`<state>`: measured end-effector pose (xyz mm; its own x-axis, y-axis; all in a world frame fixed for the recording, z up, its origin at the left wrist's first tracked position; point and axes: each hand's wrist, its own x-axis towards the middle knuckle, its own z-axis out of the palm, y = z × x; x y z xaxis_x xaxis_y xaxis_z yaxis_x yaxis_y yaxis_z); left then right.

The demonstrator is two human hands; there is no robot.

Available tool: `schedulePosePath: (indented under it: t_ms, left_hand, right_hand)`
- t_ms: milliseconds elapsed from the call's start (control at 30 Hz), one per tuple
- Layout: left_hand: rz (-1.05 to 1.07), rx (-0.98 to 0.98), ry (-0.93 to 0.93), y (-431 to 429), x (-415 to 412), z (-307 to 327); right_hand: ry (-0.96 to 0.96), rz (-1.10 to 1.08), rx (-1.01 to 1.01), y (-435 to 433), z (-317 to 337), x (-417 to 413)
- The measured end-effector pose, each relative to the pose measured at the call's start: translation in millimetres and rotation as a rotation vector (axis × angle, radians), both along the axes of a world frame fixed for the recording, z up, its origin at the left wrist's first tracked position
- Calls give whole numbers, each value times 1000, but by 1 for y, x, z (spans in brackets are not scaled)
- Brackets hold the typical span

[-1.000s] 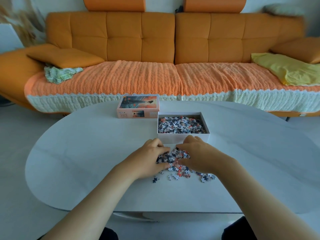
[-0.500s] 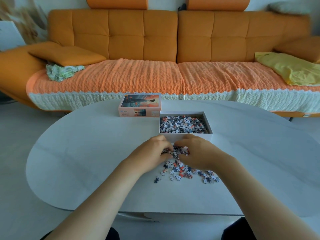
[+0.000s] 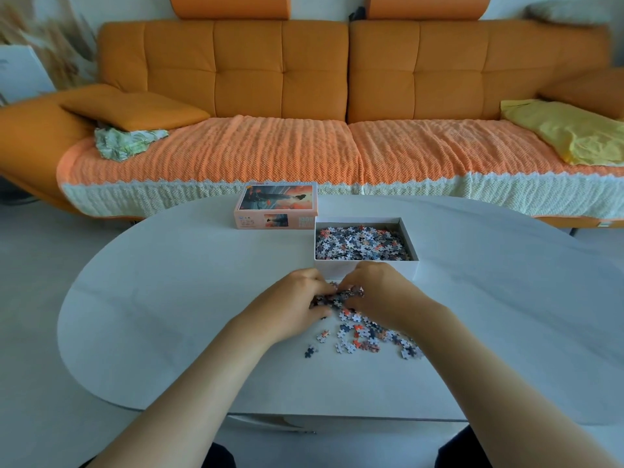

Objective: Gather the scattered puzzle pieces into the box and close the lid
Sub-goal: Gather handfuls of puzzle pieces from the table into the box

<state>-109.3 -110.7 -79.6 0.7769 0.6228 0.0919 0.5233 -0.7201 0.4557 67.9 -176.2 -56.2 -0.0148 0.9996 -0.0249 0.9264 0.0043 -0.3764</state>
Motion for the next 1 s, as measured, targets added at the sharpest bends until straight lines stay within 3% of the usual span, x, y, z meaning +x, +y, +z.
schedulePosePath:
  t_ms: [267, 600, 767, 867, 1000]
  left_hand:
    - [49, 90, -76, 2, 4, 2]
    - [196, -110, -275, 25, 19, 25]
    - [255, -18, -414, 38, 40, 35]
    - [242, 90, -394, 45, 55, 27]
    - [174, 288, -143, 51, 67, 15]
  right_hand:
    - [58, -64, 1, 4, 7, 7]
    - [236, -190, 241, 15, 24, 30]
    - [292, -282, 356, 29, 23, 41]
    - [217, -248, 301, 36, 15, 43]
    - [184, -227, 202, 37, 8, 49]
